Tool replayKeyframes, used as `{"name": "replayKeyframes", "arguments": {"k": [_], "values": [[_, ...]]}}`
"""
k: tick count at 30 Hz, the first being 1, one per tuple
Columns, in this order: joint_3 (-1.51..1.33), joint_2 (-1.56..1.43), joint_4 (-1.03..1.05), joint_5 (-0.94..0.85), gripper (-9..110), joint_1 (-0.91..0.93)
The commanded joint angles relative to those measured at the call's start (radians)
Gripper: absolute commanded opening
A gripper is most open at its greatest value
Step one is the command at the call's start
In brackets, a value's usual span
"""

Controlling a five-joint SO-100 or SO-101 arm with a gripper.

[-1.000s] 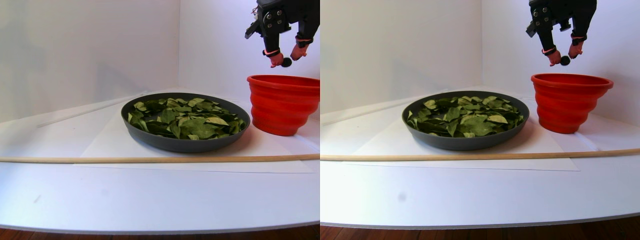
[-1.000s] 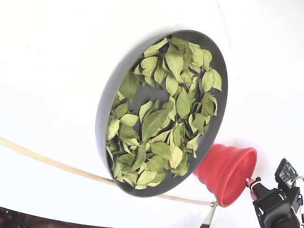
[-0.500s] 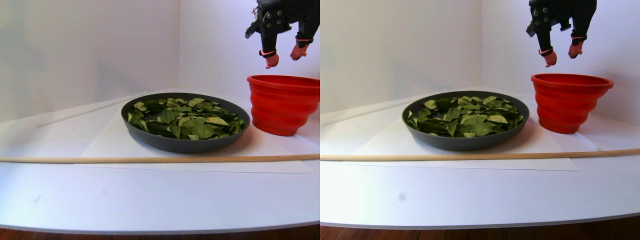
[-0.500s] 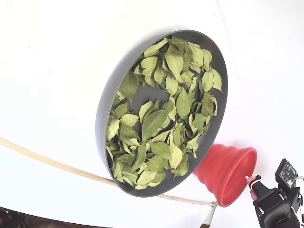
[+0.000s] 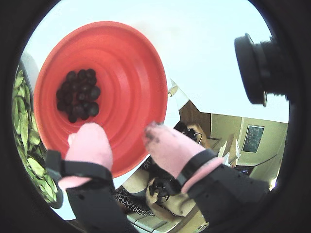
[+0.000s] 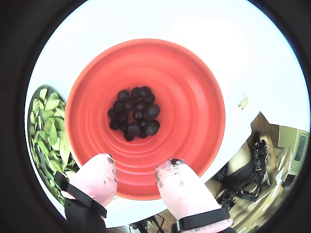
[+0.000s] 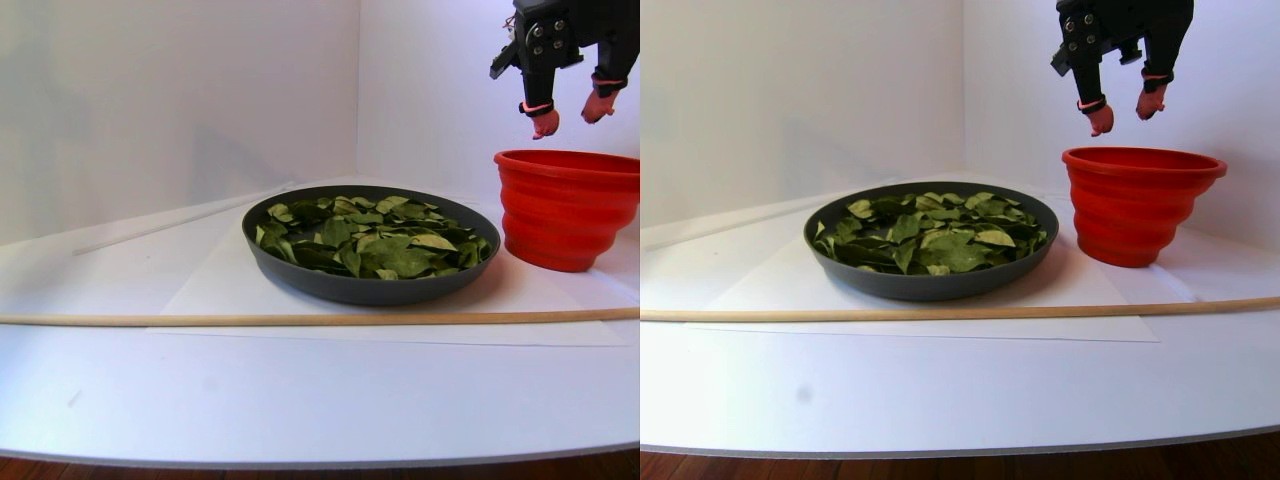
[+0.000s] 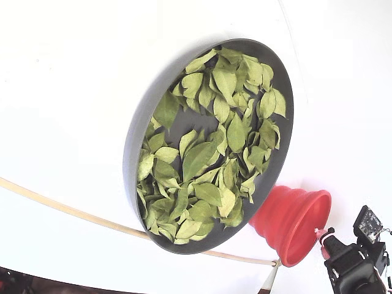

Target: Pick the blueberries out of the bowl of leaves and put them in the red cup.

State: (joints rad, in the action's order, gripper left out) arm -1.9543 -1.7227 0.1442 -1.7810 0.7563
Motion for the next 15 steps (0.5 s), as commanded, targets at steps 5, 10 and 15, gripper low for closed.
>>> {"name": "replayKeyframes", "arguments": {"k": [5,10,15], "values": [[-0.011,-0.184,0.011,-0.014,15,0.006],[-0.021,-0.199,0.015,-0.011,14,-0.002],[-0.034,-0.221,0.031,-0.015,14,-0.011]]}}
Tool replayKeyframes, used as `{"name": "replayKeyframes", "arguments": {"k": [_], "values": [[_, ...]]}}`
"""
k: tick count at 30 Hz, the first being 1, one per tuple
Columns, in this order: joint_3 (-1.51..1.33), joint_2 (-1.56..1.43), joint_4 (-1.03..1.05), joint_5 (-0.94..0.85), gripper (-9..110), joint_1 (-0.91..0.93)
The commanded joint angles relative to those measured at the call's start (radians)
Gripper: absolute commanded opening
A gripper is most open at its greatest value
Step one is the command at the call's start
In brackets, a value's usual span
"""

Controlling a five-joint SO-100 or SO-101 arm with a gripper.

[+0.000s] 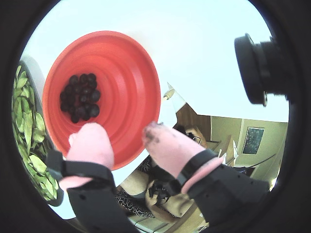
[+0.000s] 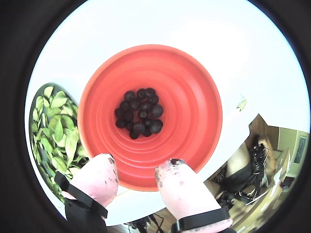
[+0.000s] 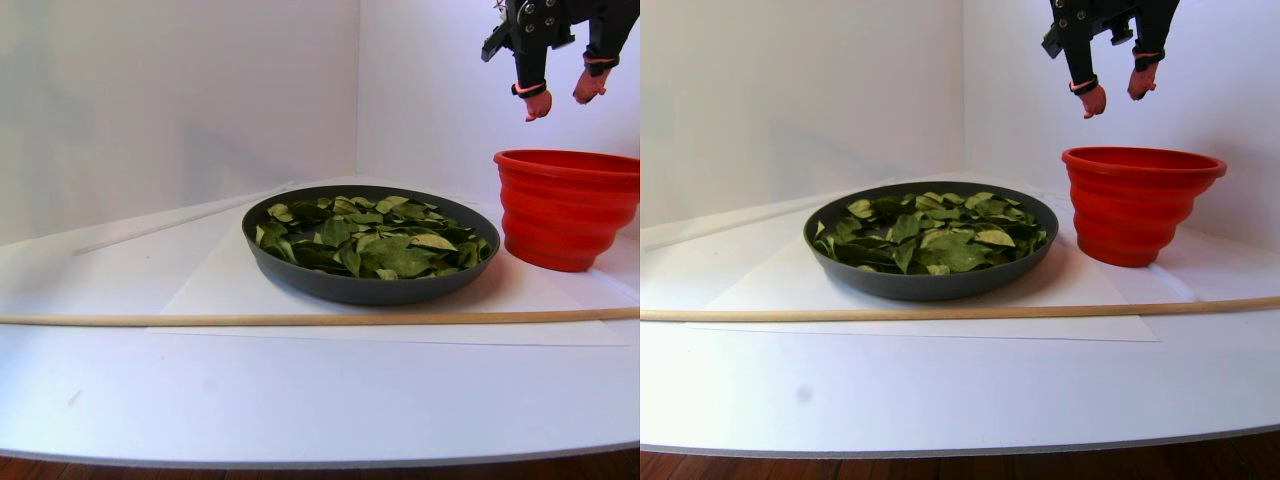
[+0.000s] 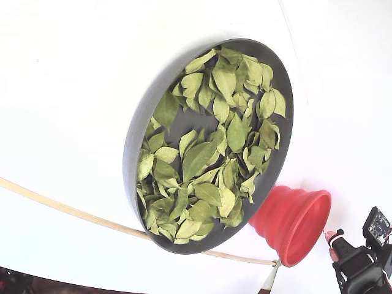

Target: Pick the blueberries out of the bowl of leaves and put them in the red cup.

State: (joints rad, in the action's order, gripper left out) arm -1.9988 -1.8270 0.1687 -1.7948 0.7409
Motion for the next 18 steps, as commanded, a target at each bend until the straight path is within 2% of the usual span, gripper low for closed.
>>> {"name": "replayKeyframes", "arguments": {"k": [1,18], "values": [[0.009,-0.118,0.008,-0.002,14,0.002],[-0.074,-0.212,0.061,-0.026,14,-0.046]]}}
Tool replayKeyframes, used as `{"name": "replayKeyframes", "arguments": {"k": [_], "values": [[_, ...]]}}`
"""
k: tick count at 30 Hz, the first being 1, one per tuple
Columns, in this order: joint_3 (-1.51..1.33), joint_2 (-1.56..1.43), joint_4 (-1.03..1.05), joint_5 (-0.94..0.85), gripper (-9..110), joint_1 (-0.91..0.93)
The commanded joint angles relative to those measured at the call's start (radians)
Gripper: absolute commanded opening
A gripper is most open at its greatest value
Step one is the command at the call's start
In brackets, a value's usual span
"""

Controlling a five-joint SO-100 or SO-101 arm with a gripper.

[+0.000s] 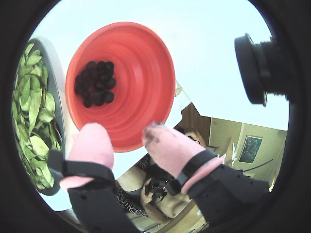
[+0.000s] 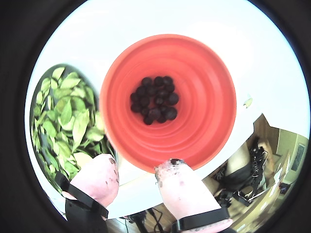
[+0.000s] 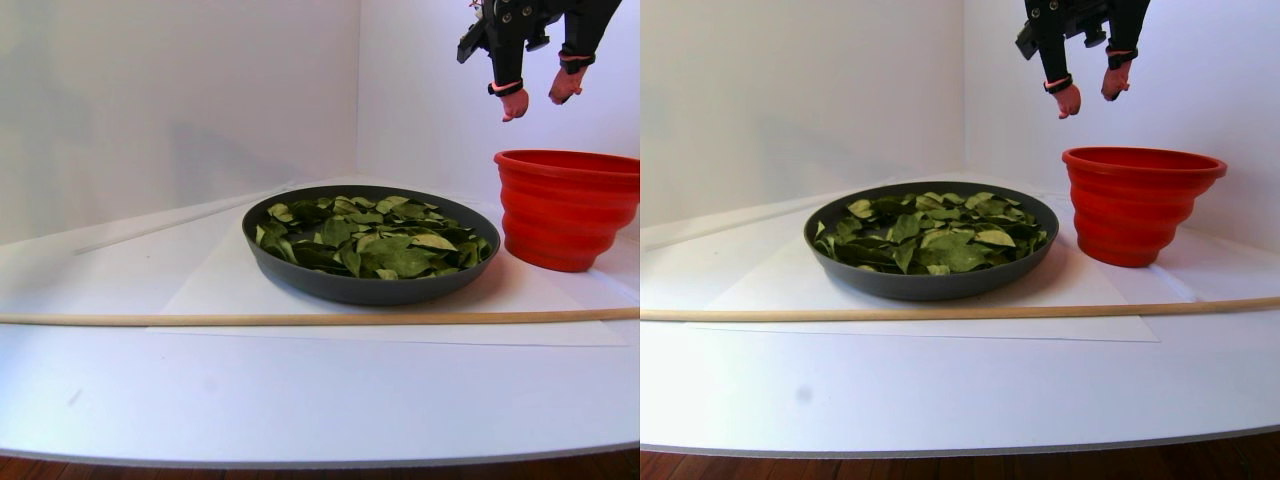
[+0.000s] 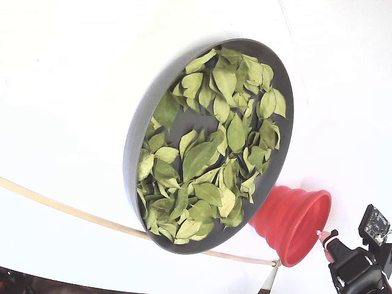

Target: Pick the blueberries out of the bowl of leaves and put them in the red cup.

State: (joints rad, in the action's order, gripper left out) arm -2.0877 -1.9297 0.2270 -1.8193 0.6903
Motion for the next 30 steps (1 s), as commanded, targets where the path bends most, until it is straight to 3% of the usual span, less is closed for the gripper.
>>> {"name": "replayKeyframes", "arguments": {"k": [1,30], "values": [[0.012,-0.114,0.008,-0.005,14,0.003],[-0.103,-0.133,0.041,-0.075,15,-0.078]]}}
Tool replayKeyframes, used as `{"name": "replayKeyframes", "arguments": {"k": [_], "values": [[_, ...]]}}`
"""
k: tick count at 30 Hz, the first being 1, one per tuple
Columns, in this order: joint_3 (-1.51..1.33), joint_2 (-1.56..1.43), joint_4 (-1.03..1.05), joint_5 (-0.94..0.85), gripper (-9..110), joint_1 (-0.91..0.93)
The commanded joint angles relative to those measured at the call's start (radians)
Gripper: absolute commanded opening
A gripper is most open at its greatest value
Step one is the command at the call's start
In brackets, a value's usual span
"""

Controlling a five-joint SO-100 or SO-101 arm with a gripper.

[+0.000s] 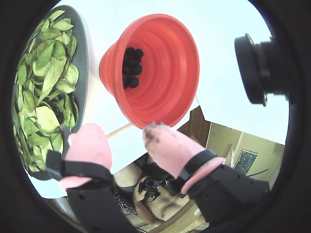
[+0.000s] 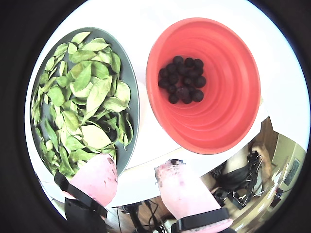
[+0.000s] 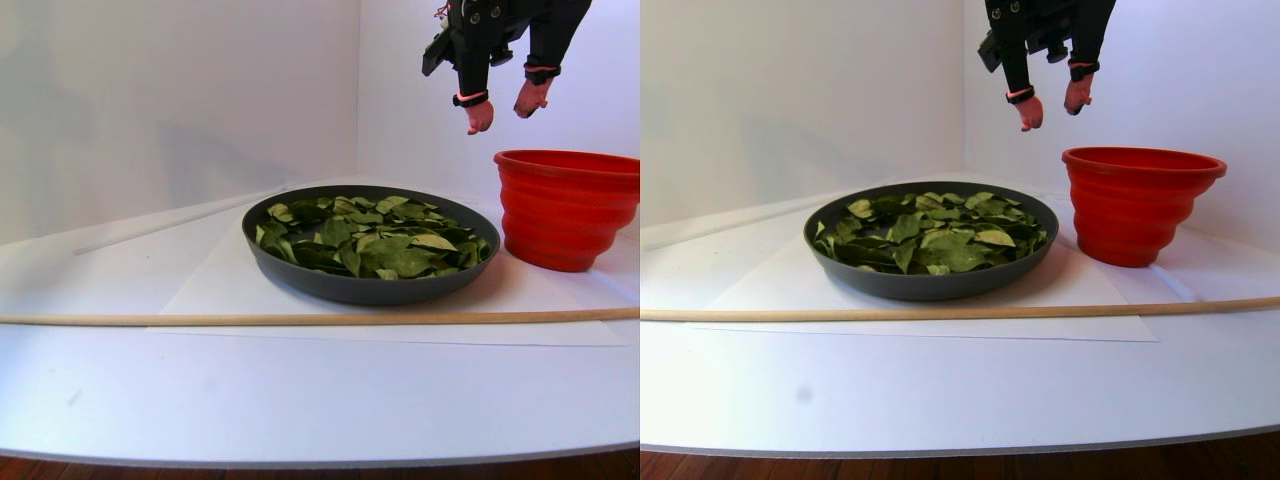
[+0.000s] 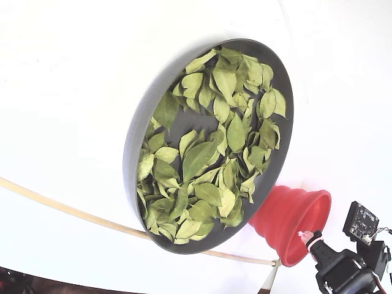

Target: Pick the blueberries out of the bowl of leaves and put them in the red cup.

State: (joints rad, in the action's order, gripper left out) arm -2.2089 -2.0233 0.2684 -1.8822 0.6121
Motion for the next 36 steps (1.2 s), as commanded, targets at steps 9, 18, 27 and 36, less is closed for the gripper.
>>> {"name": "replayKeyframes", "arguments": {"k": [9,18,27,36], "values": [[-0.012,-0.003,-0.023,-0.026,15,-0.018],[-0.048,0.025,-0.044,-0.037,15,-0.046],[-0.081,0.046,-0.058,-0.064,15,-0.067],[-0.109,0.080,-0.087,-0.098,15,-0.081]]}}
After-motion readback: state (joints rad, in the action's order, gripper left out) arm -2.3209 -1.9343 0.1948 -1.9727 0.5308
